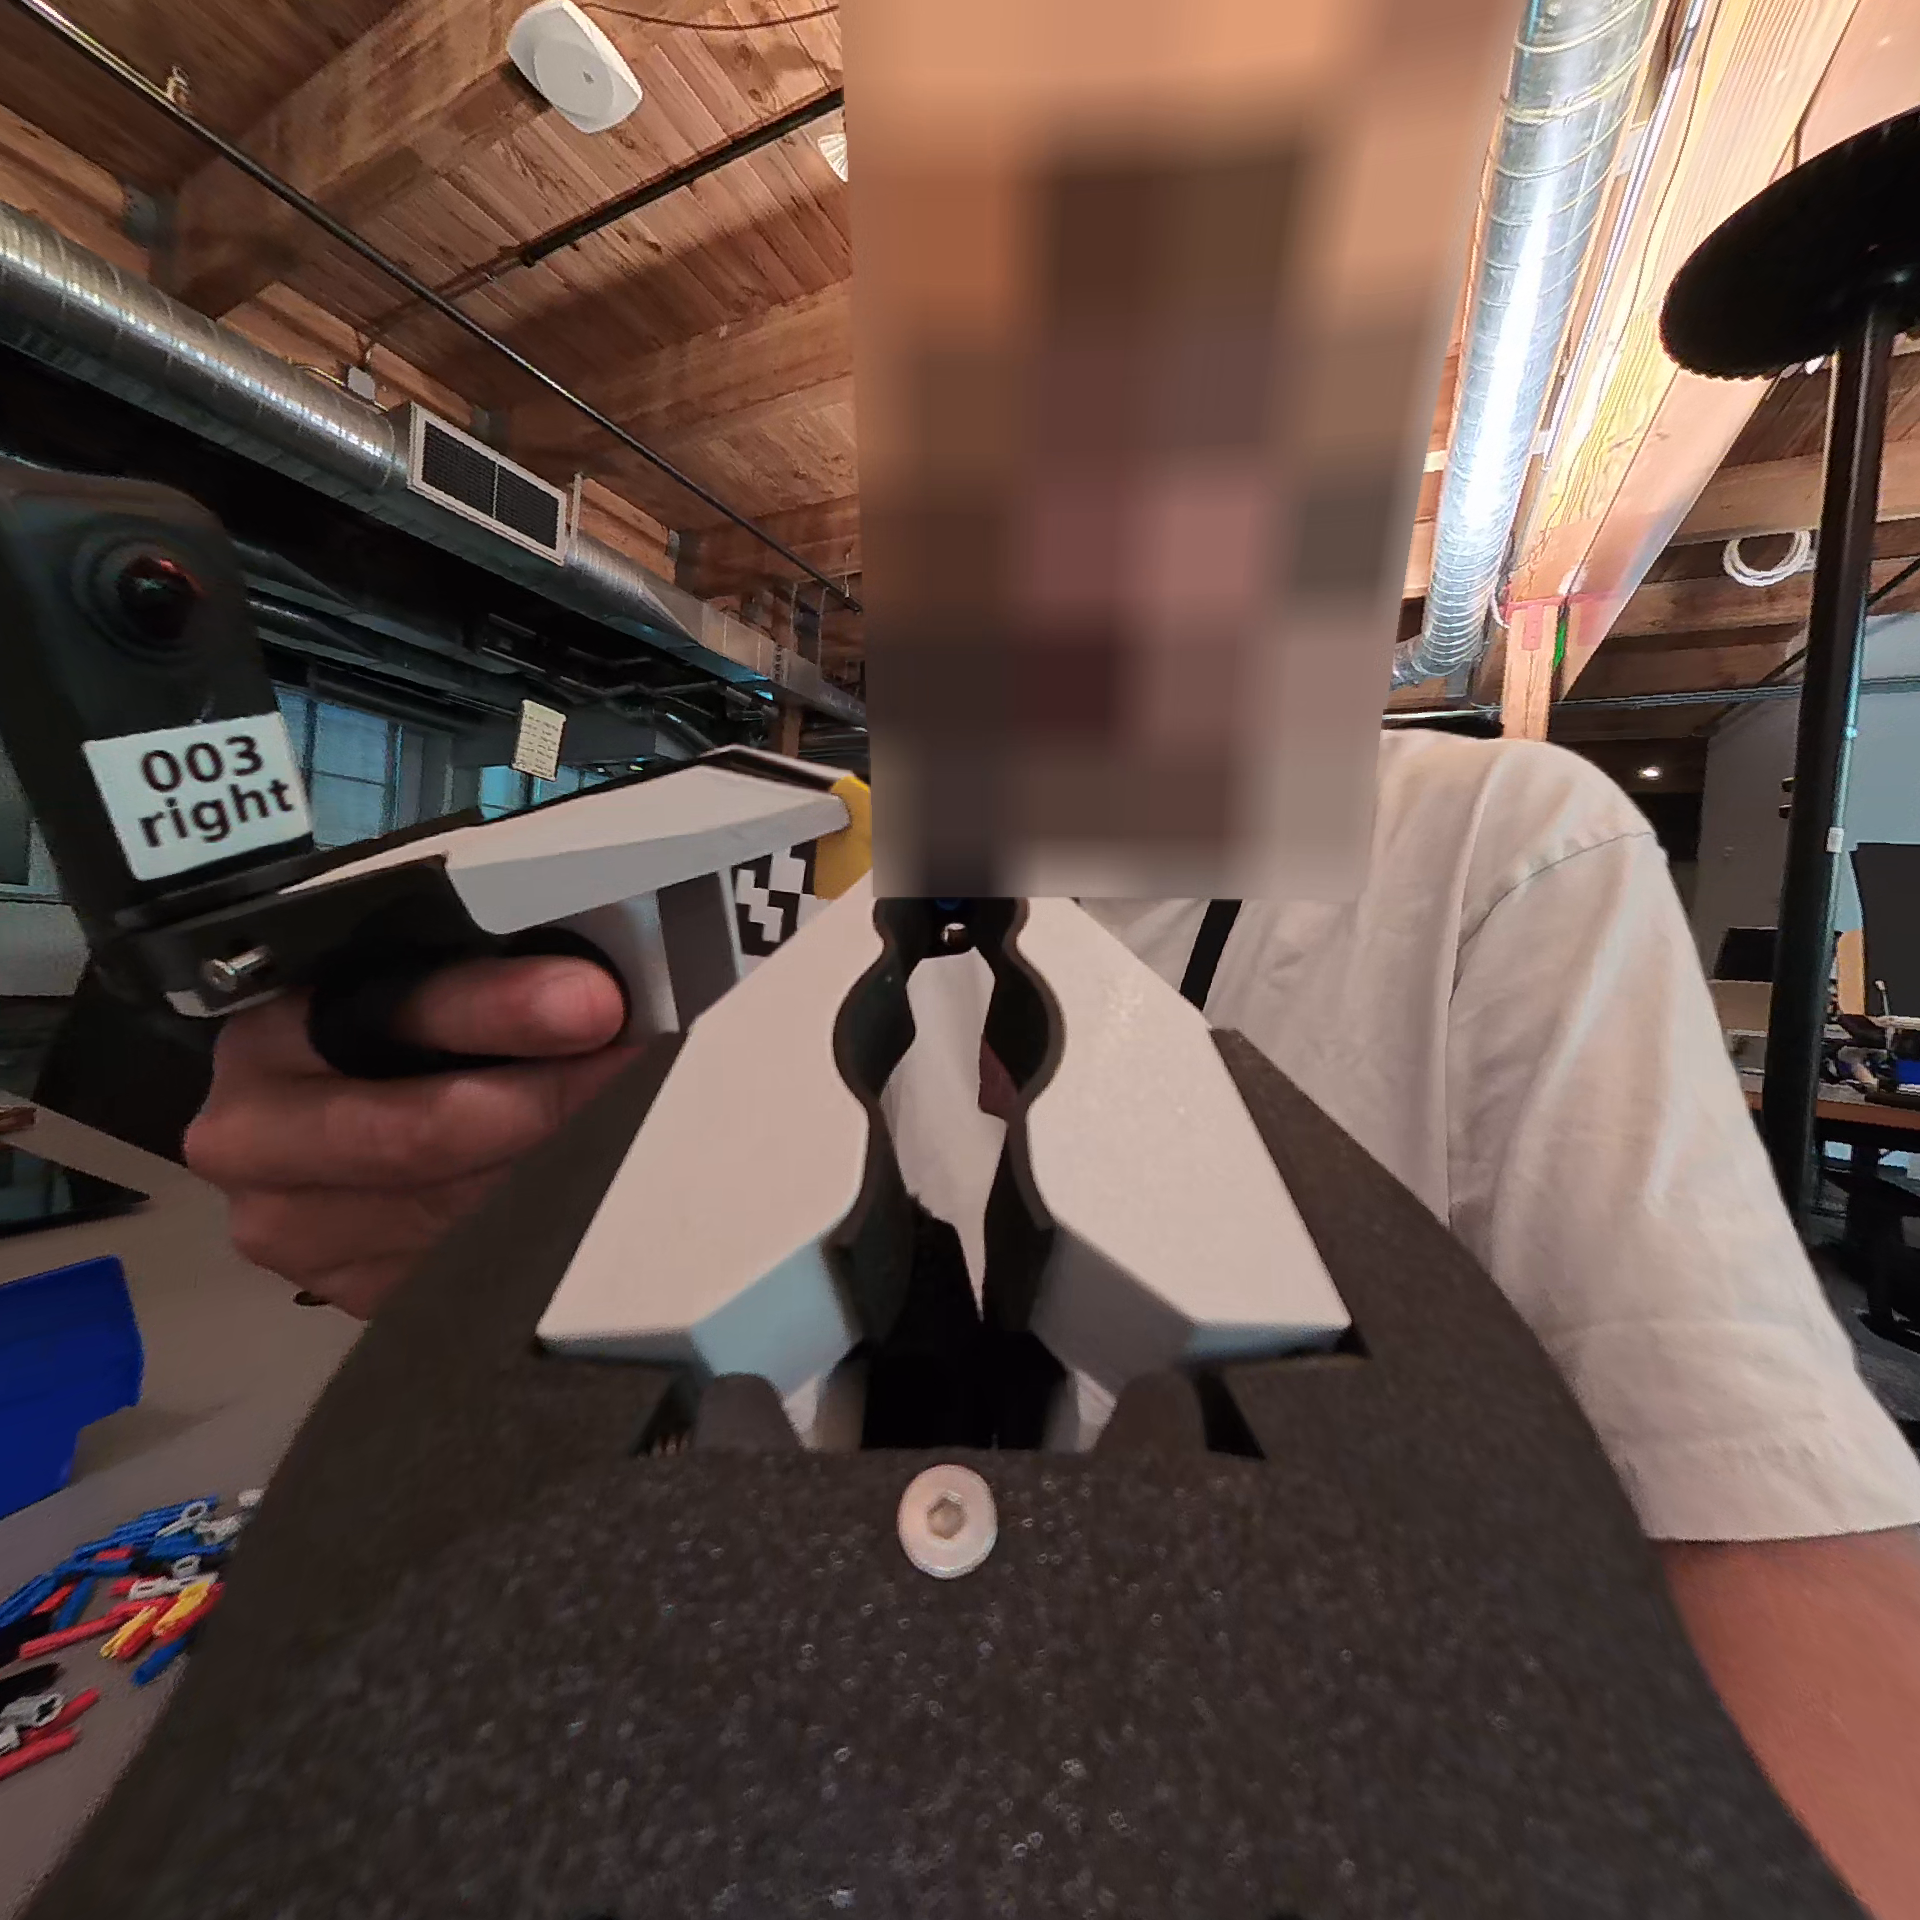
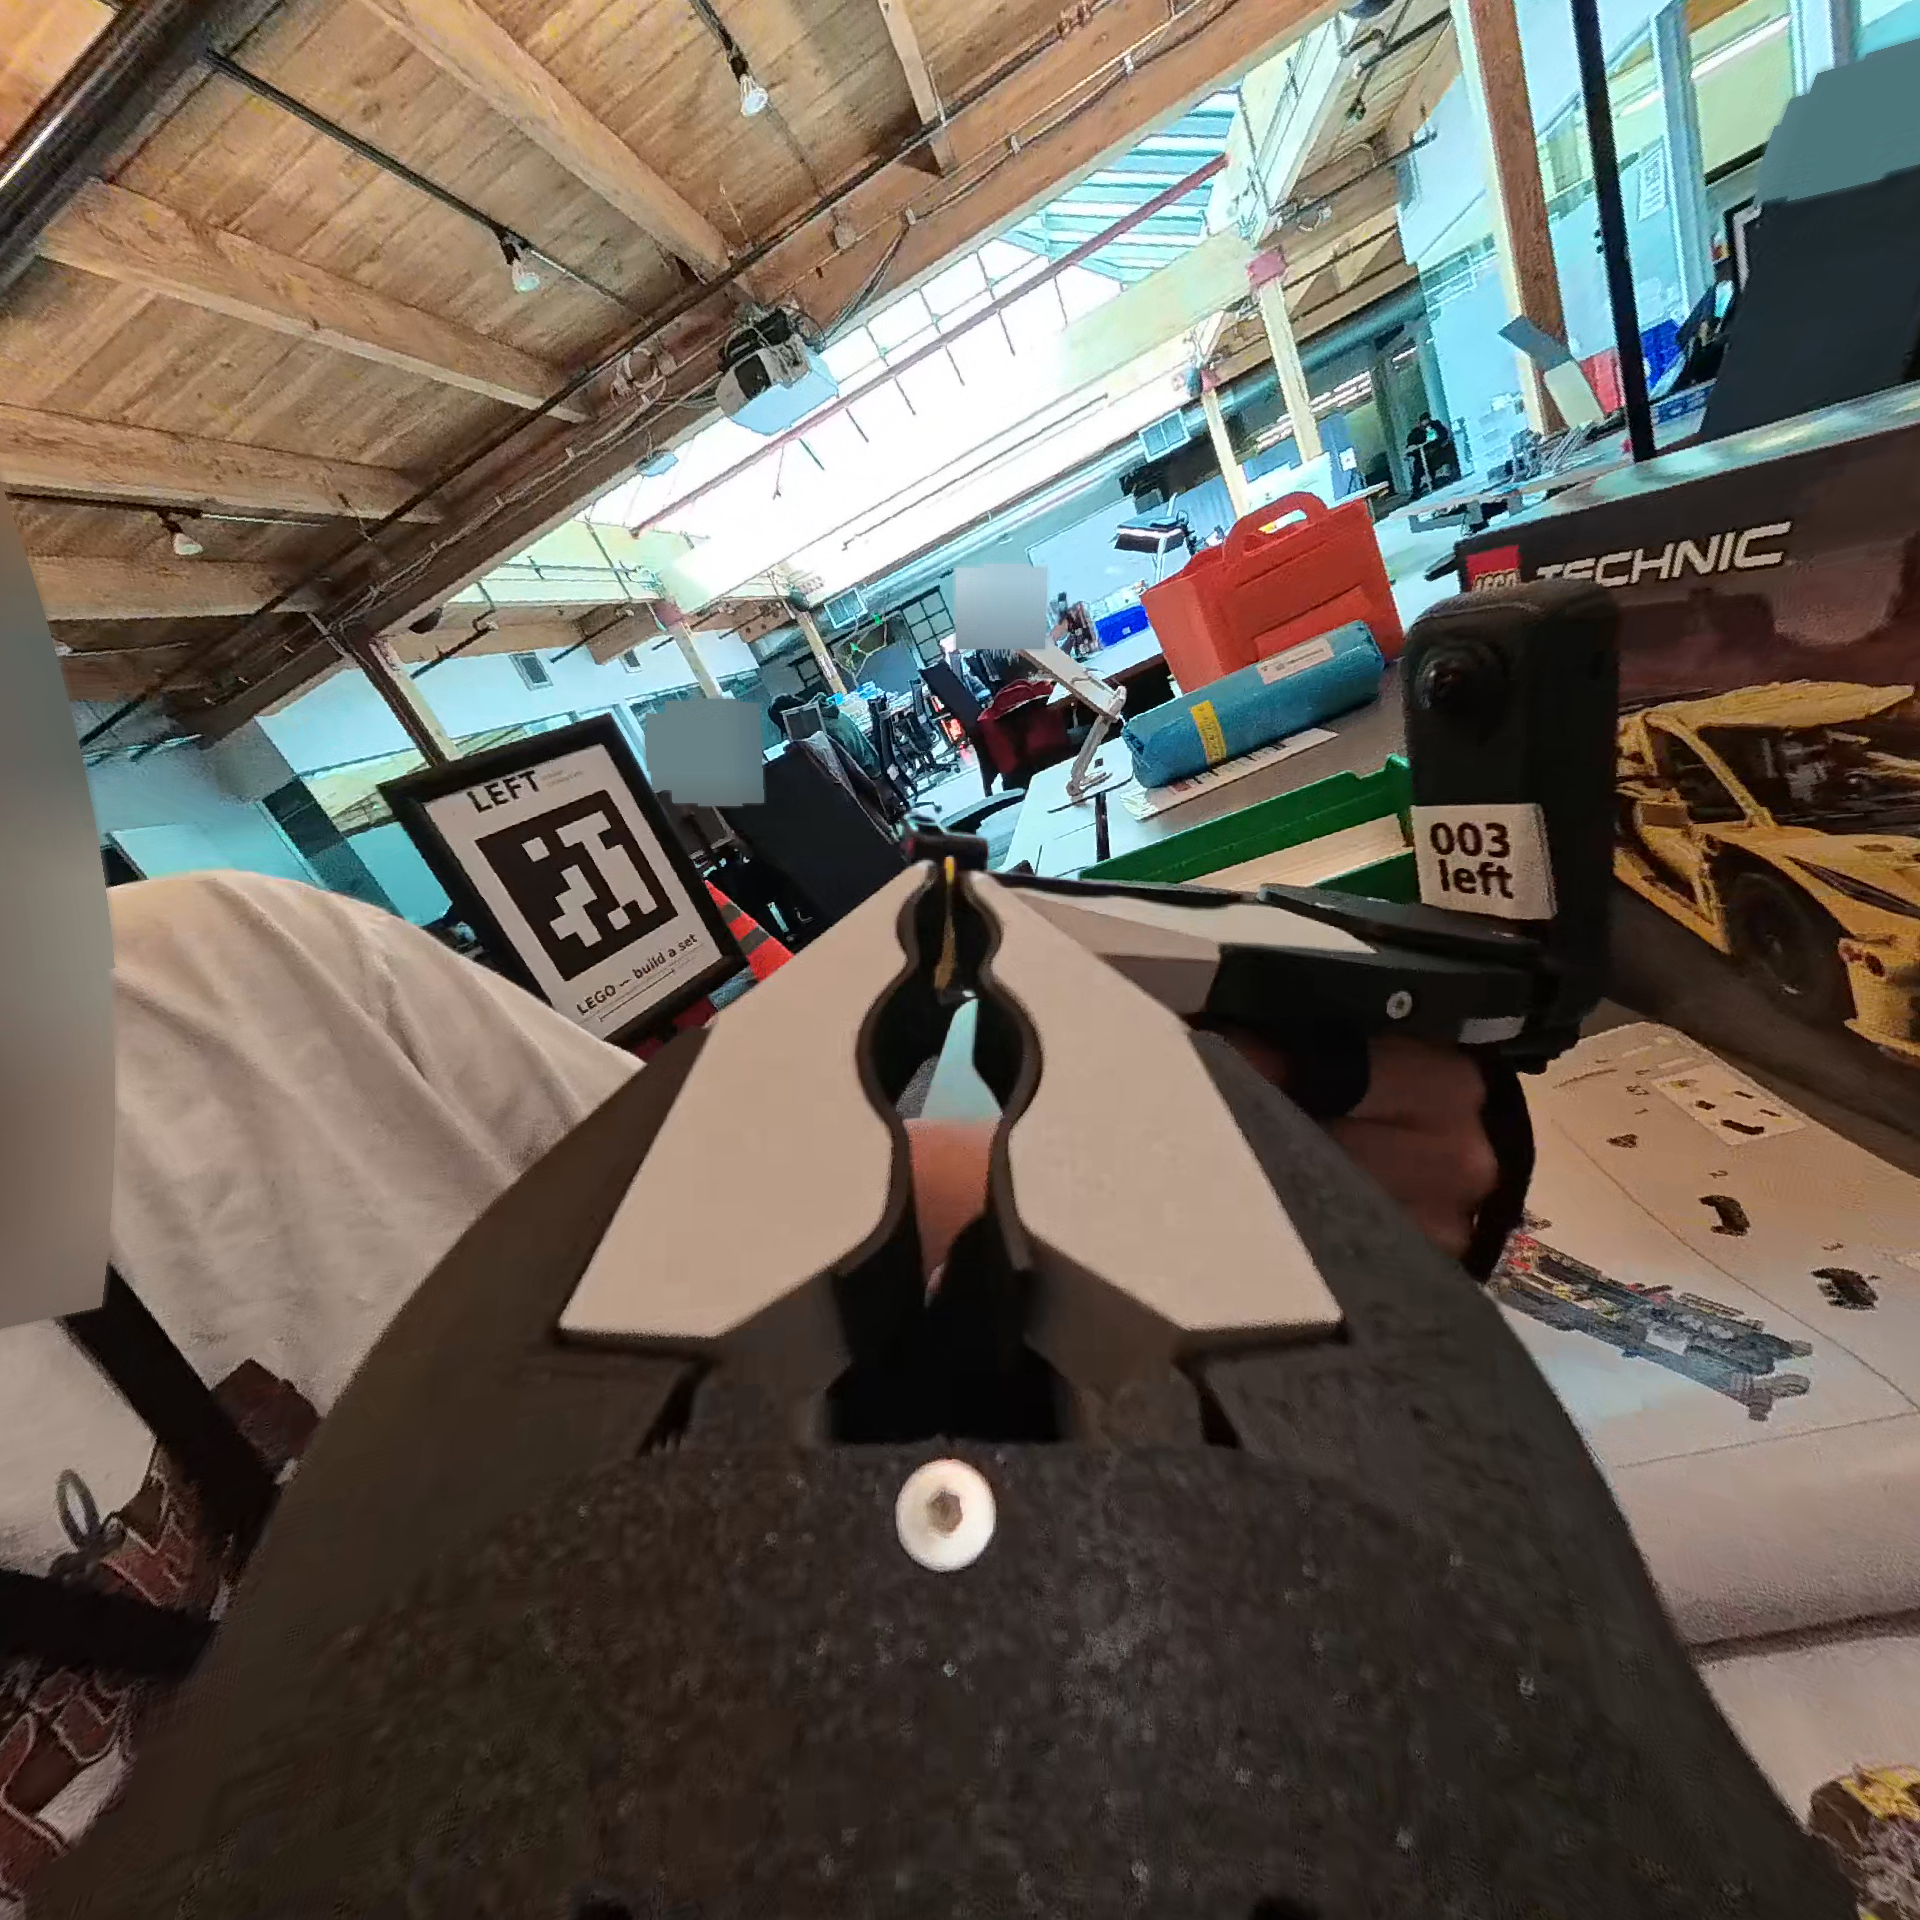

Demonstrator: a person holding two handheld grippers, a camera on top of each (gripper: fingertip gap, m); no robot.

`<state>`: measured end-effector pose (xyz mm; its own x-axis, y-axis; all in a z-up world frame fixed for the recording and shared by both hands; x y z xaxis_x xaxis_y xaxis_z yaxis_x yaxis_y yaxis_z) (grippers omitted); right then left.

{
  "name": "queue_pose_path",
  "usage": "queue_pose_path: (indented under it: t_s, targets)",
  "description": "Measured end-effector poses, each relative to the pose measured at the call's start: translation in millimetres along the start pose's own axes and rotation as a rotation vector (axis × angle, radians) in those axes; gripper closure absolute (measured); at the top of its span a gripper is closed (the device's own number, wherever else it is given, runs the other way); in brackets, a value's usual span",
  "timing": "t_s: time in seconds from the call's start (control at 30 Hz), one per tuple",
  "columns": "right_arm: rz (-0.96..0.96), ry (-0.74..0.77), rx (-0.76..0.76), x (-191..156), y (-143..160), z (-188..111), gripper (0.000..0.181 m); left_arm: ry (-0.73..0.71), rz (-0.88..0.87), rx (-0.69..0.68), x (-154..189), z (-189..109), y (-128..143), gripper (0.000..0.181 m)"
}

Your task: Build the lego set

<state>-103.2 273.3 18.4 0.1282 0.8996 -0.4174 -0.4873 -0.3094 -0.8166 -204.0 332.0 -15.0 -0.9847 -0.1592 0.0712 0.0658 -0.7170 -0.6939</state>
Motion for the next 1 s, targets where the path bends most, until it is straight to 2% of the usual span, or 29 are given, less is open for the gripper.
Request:
queue_pose_path:
  t_s: [0.2,0.4,0.5,0.83,1.0]
  targets:
    - [-0.039,0.000,-0.017,-3.5,1.8,-5.0,0.181,0.015,-0.022,-0.007,-3.5,0.7,5.5,0.176]
    - [-0.102,-0.023,-0.050,-9.8,5.8,-4.0,0.181,0.091,-0.063,0.000,-4.6,3.1,13.9,0.176]
    - [-0.080,-0.027,-0.070,-11.3,7.9,-3.0,0.181,0.108,-0.065,-0.016,-3.3,3.5,16.1,0.176]
    - [-0.043,-0.029,-0.021,-6.6,13.1,0.1,0.181,0.102,-0.030,-0.018,-2.2,0.2,15.1,0.175]
    - [-0.139,0.041,-0.016,-8.5,9.1,-1.2,0.181,0.065,-0.013,-0.005,-7.3,-3.7,15.7,0.175]
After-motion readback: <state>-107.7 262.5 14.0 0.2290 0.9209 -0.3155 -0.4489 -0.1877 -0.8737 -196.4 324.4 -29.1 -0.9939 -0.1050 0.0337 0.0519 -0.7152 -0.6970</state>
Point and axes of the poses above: each gripper's, where its closed fingertips meet, z out along the fingers, y out of its underside, x = y × z across the jaws, the point moved 8 cm from there along -z, back along the fingers, and after that the axes turned 13 degrees about x, right-handed, at the moved point
